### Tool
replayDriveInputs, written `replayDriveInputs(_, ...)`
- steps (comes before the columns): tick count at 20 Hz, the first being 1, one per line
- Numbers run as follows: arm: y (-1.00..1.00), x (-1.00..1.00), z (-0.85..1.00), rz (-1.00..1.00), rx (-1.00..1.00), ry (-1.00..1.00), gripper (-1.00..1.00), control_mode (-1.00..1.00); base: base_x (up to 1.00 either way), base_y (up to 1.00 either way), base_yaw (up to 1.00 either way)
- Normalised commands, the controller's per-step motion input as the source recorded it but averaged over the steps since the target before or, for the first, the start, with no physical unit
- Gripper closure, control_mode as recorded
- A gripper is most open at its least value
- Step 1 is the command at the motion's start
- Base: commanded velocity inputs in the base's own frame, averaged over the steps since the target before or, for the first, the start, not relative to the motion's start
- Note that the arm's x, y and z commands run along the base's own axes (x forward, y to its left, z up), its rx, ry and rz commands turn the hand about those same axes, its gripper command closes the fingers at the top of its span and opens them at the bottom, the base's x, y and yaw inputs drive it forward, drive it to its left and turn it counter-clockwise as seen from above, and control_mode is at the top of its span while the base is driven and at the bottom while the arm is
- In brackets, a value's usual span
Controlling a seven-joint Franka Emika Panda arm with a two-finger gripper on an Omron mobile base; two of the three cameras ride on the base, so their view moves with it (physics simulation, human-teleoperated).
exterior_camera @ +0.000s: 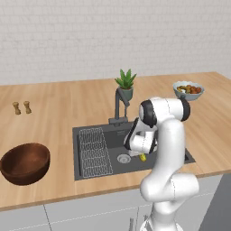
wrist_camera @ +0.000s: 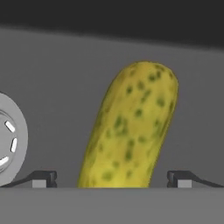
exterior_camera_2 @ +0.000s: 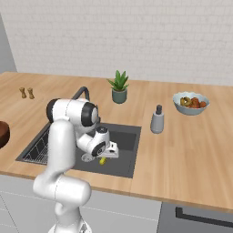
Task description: Pick the cucumber from the sink and place it in the bowl. Then pick the bowl and place it in the microwave. Then close the microwave door and press the start button.
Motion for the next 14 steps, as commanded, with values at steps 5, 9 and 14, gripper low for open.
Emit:
replayDriveInputs(5, 0.0, 0.06, -0.21, 0.0, 0.0, -0.02, 1.0, -1.0, 0.0, 0.0, 0.0)
replayDriveInputs(9, 0.0, 0.0, -0.13, 0.0, 0.0, -0.08, 1.0, -1.0, 0.0, 0.0, 0.0)
replayDriveInputs(14, -0.01, -0.06, 0.0, -0.01, 0.0, -0.01, 1.0, -1.0, 0.0, 0.0, 0.0)
